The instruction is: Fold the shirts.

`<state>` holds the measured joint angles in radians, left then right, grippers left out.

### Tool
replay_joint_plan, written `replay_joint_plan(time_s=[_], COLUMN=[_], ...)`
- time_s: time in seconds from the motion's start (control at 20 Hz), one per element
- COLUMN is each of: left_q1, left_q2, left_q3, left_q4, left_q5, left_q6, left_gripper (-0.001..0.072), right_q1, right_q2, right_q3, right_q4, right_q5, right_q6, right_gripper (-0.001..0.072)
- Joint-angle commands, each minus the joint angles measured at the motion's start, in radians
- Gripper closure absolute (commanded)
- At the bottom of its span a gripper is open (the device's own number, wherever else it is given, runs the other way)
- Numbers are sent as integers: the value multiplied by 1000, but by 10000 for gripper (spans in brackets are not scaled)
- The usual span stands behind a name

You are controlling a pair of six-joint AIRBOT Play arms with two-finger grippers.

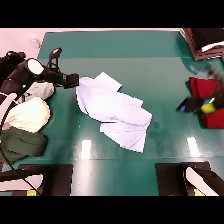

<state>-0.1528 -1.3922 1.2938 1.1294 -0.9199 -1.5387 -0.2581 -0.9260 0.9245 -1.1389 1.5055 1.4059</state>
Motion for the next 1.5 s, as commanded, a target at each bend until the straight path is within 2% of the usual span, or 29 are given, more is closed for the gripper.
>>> replay_joint_plan(time_s=[0.0,0.15,0.3,0.45,0.55,0.6,0.65,0.7,0.8,0.95,1.05,1.25,1.45], left_q1=[0,0,0,0,0,0,0,0,0,0,0,0,0], left_q2=[22,22,22,22,22,23,29,44,107,246,345,512,602], left_q3=[23,23,23,23,23,23,24,24,57,196,329,569,713], left_q4=[21,21,20,19,19,19,19,20,63,179,203,202,199], left_q5=[-12,-16,-18,-42,-46,-48,-51,-50,-52,-57,-60,-60,-73], left_q6=[3,3,2,2,2,2,2,3,3,3,3,5,4], left_gripper=[687,687,687,687,687,687,687,687,687,687,687,688,688], right_q1=[30,219,410,532,574,587,587,582,534,393,269,38,-98], right_q2=[1,1,-39,-155,-219,-240,-246,-235,-160,24,130,255,305], right_q3=[-359,-512,-554,-518,-473,-444,-414,-377,-285,-81,87,410,610], right_q4=[103,277,415,432,431,424,399,353,227,-47,-137,-144,-144], right_q5=[-82,-258,-436,-526,-553,-556,-549,-526,-450,-278,-191,-140,-111], right_q6=[-9,-19,-16,-16,-18,-23,-23,-22,12,75,78,69,51], right_gripper=[189,191,227,241,348,501,617,696,697,698,698,698,698])
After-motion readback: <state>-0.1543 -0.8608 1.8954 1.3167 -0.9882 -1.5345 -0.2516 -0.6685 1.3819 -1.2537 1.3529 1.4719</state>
